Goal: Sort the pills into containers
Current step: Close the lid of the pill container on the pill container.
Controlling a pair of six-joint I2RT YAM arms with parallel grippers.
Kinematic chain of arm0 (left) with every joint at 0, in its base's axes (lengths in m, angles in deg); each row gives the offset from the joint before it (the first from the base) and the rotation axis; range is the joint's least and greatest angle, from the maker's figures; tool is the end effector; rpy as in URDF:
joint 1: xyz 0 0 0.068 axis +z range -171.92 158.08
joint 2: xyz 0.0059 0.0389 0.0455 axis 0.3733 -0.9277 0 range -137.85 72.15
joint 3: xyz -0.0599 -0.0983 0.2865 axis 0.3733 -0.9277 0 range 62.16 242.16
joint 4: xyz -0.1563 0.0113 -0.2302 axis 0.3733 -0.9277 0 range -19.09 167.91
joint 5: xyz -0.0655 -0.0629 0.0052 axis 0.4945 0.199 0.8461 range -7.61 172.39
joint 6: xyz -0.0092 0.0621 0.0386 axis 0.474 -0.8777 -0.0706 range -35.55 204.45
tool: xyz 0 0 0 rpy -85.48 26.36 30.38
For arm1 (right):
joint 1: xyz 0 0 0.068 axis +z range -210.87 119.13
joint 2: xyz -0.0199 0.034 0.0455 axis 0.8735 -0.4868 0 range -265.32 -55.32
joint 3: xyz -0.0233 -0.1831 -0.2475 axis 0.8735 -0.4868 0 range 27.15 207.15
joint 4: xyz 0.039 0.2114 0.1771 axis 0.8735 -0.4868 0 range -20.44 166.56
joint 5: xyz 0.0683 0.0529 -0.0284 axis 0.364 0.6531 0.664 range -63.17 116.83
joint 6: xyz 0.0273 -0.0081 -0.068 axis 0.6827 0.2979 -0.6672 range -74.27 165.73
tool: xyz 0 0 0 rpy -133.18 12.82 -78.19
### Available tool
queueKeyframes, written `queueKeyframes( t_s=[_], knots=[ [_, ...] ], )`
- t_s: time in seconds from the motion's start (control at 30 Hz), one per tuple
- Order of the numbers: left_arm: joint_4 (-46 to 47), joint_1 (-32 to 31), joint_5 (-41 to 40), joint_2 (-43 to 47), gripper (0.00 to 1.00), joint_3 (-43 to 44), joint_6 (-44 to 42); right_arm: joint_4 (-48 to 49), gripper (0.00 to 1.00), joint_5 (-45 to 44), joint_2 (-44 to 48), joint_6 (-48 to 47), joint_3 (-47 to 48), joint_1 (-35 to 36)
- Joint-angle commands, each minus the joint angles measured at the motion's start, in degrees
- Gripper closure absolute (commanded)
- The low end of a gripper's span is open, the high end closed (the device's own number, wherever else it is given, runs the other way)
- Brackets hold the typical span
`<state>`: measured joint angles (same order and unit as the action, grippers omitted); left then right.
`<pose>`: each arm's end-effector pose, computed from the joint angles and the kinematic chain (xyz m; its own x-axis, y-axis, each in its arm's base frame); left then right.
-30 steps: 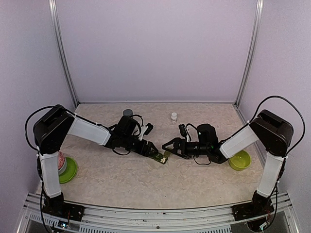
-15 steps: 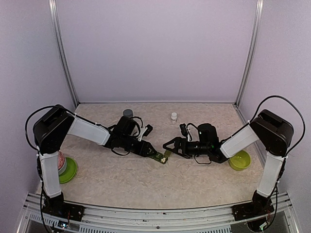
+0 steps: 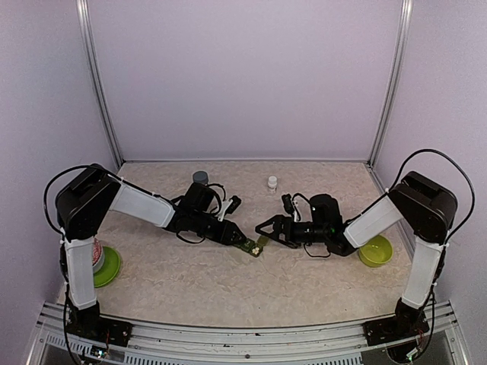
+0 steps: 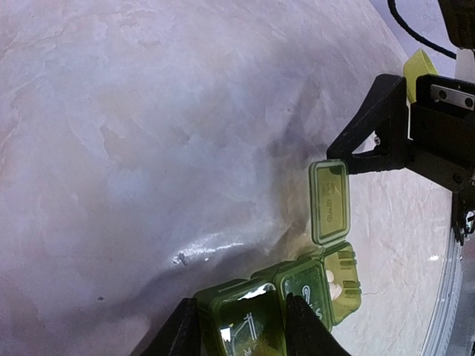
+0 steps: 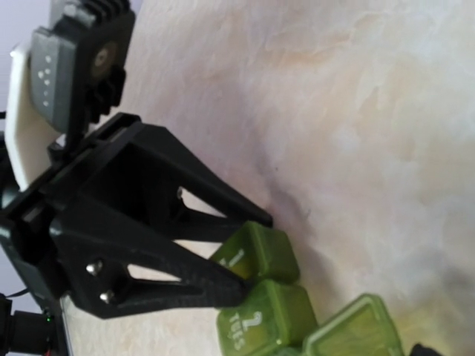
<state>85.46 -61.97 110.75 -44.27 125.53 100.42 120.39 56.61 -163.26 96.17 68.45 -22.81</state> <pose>0.3256 -0.3120 0.1175 -0.7508 0.3148 -0.5807 0.6392 0.5678 -0.5186 0.2879 0.2644 0.1327 -0.8849 0.1571 -0.4386 -0.3350 0.4397 0.8333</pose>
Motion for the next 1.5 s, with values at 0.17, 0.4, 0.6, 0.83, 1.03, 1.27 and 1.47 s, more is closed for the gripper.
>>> queueKeyframes(
  t_s=[0.17, 0.4, 0.6, 0.83, 1.03, 1.27, 1.47],
  knots=[
    [-2.8, -0.1, -1.4, -2.8, 0.64, 0.6, -0.2, 12.1, 0.00, 4.2, -1.2, 2.0, -3.3, -1.1],
    [-3.5, -0.4, -1.4, -3.5, 0.67, 1.1, -0.2, 15.0, 0.03, 6.4, 0.8, 2.1, -4.7, -1.1],
    [-3.7, -0.5, -1.5, -3.9, 0.67, 1.4, -0.2, 14.9, 0.14, 8.8, -0.1, 1.9, -4.2, -0.9],
    [-4.2, -0.5, -2.1, -4.1, 0.67, 1.6, -0.1, 15.0, 0.29, 10.7, -1.7, 1.8, -3.6, 0.6],
    [-4.2, -0.6, -2.3, -4.1, 0.68, 1.7, -0.2, 14.8, 0.48, 11.7, -3.9, 2.2, -2.6, 1.4],
    [-4.3, -0.6, -2.4, -4.1, 0.68, 1.7, -0.1, 15.3, 0.60, 12.6, -6.1, 2.5, -1.7, 2.0],
    [-4.4, -0.6, -2.5, -4.3, 0.68, 1.8, -0.1, 14.3, 0.65, 13.4, -7.5, 2.7, 0.0, 2.8]
  ],
)
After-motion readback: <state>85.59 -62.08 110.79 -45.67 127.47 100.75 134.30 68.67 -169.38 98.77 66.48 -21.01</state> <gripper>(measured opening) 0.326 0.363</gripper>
